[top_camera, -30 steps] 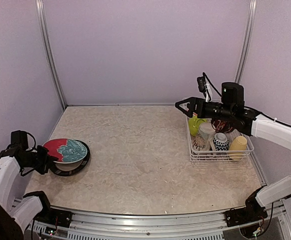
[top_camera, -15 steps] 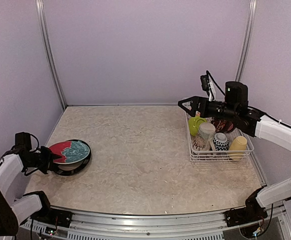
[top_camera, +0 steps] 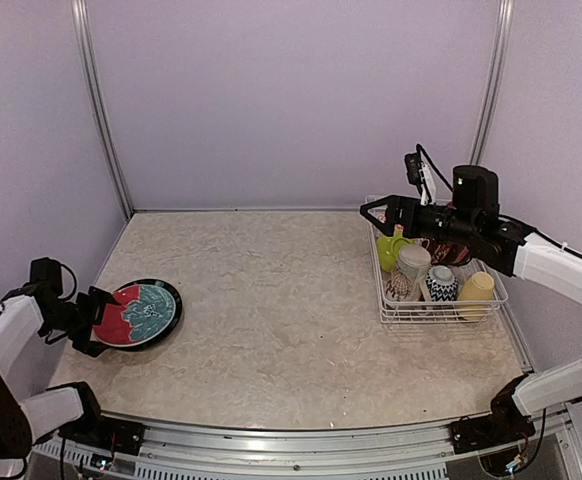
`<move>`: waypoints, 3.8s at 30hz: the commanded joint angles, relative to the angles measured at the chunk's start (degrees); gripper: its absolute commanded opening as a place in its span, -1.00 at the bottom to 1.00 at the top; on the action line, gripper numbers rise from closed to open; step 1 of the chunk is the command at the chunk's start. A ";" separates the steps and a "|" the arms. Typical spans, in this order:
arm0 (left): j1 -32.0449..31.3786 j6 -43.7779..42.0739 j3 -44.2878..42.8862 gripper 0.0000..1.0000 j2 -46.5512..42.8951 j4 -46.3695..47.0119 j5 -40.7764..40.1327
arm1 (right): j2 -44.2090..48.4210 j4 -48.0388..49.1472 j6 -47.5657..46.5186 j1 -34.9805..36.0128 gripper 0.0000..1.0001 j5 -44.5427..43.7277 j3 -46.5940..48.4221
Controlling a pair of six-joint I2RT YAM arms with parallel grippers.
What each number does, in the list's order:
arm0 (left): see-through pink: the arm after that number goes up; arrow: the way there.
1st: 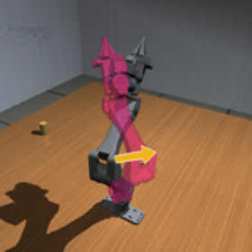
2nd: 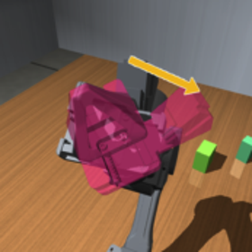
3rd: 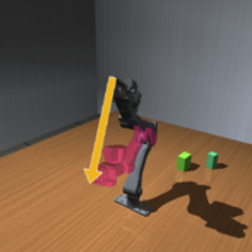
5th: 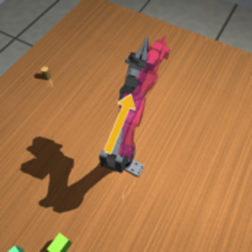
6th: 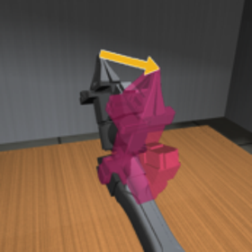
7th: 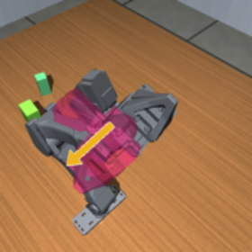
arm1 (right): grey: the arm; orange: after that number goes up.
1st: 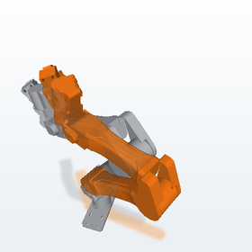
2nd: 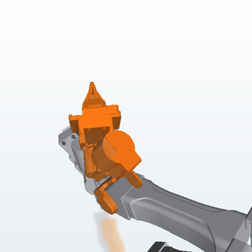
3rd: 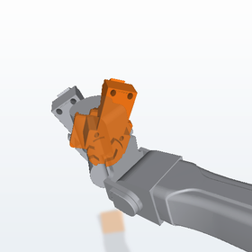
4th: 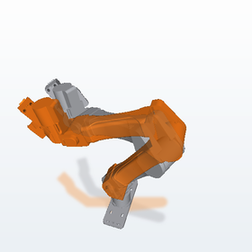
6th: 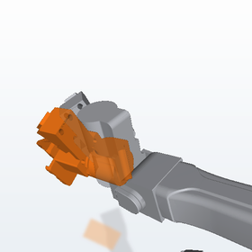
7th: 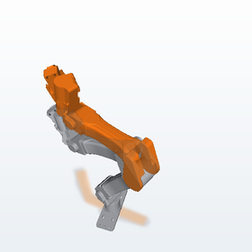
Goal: Unload the mixed dishes from the dish rack
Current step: Place the plate on the plate, then grab the plate from the dish rack.
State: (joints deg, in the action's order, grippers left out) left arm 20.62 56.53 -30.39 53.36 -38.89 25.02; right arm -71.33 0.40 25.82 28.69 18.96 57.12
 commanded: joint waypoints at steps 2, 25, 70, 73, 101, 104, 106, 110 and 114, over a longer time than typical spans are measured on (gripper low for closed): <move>0.40 2.37 -5.54 0.98 1.06 -8.02 -3.82 | 1.69 -2.07 -0.98 -0.47 1.00 -1.88 -0.42; -23.60 -16.12 -36.84 0.98 7.90 -2.28 -14.22 | 5.60 -24.18 -10.72 -0.51 1.00 -26.66 6.27; -39.14 -35.26 -45.62 0.98 16.63 16.98 -6.68 | -24.27 -26.53 -14.84 -37.56 -0.32 -22.53 24.49; -39.14 -34.96 -45.75 0.98 17.94 16.63 -6.51 | -25.49 -24.11 -15.39 -37.68 -0.39 -23.20 23.68; -38.64 -32.19 -47.08 0.93 26.17 15.25 -2.77 | -29.41 -18.42 -20.23 -38.07 -1.00 -15.84 22.30; -38.76 -31.88 -46.87 0.93 25.45 15.49 -2.63 | -27.78 -20.74 -20.73 -37.37 -1.00 -20.95 23.26; -38.91 -31.84 -46.82 0.92 25.22 15.60 -2.76 | -26.34 -22.17 -20.94 -36.58 -1.00 -25.51 23.54; -39.11 -31.58 -46.78 0.92 24.97 15.67 -2.42 | -22.43 -21.80 -21.10 -35.03 -1.00 -32.95 22.16; -39.10 -31.47 -46.56 0.92 25.03 15.88 -2.42 | -19.97 -21.24 -22.12 -32.97 -1.00 -39.90 21.78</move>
State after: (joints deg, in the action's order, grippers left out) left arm -18.11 24.53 -75.70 79.46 -22.79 22.09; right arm -96.71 -22.52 4.73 -5.80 -10.37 78.52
